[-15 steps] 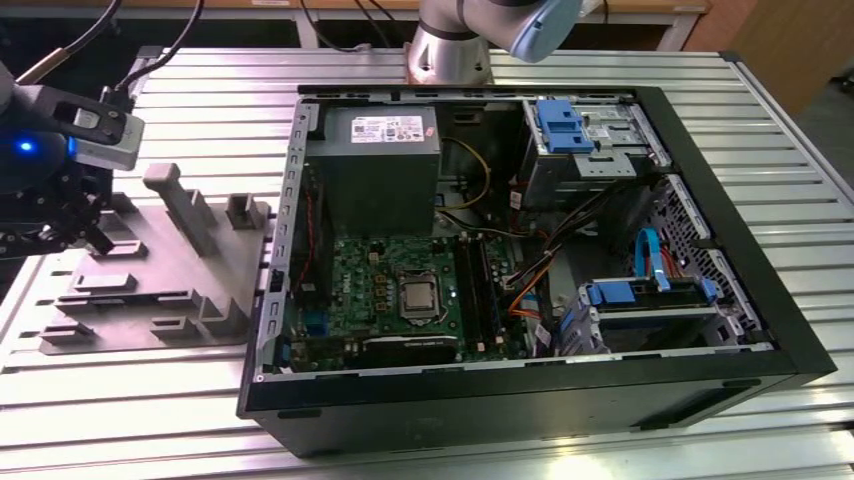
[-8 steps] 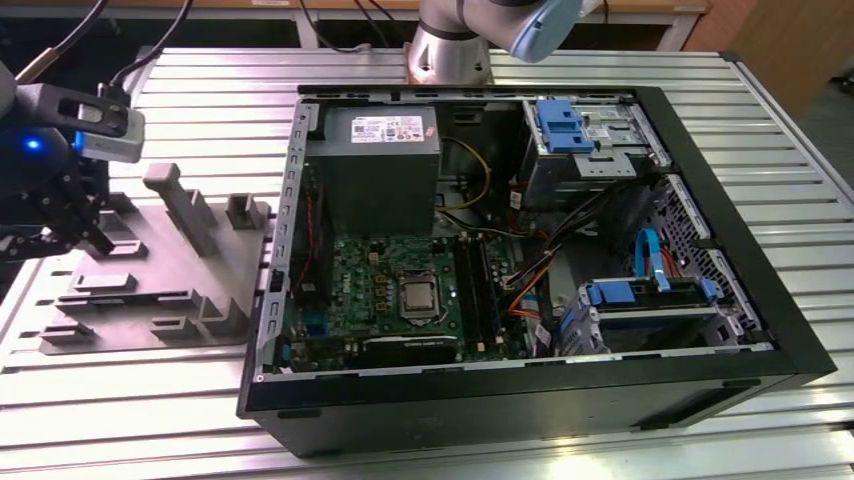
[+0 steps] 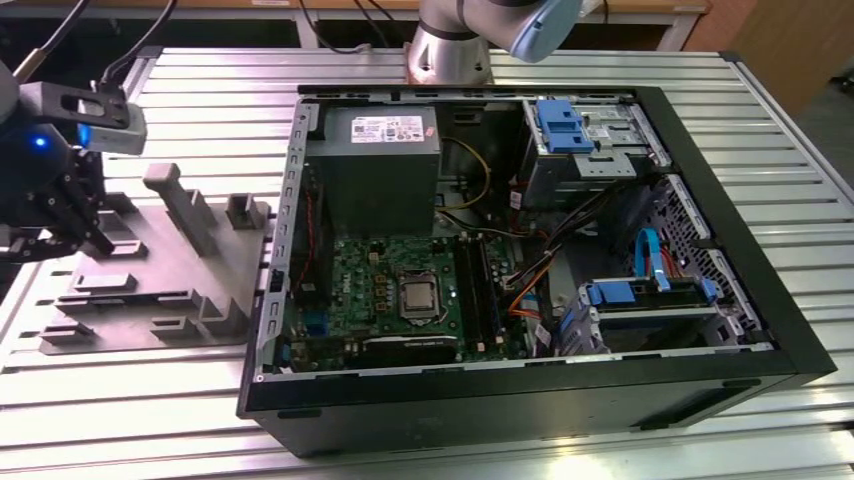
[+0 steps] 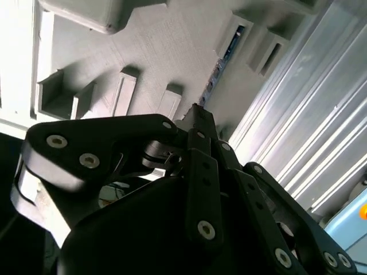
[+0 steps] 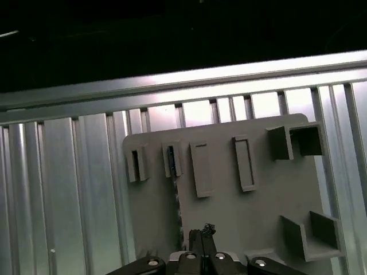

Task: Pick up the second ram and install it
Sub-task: 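Pick up the second ram and move it above second insertion slot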

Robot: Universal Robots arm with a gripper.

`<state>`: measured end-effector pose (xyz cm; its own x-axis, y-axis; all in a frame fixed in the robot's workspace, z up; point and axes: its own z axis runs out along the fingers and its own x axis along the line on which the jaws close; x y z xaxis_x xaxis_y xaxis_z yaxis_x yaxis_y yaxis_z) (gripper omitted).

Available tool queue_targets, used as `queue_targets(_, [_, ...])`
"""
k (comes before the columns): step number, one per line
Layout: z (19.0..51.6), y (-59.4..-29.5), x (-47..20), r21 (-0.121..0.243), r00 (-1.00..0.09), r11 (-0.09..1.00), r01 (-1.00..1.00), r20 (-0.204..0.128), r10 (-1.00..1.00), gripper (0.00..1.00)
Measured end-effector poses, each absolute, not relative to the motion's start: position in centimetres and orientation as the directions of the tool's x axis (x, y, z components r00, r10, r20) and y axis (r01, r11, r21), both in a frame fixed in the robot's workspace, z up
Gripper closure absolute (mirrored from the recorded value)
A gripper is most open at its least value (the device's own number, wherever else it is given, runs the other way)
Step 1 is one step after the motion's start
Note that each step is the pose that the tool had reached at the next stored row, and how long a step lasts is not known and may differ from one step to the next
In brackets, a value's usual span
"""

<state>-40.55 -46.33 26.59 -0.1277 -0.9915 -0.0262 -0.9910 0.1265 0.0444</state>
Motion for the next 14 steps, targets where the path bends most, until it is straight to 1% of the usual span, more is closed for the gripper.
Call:
queue_targets(5, [26.48,-46.33,-40.55,0.044,-0.037,0.036,-0.998,-0.025,-0.999,0.90])
queue_targets(8, [26.43,-46.33,-40.56,0.044,0.006,-0.007,-0.999,-0.019,-1.000,0.90])
queue_targets(14, [26.25,-46.34,-40.58,0.044,0.004,-0.004,-0.999,-0.009,-1.000,0.90])
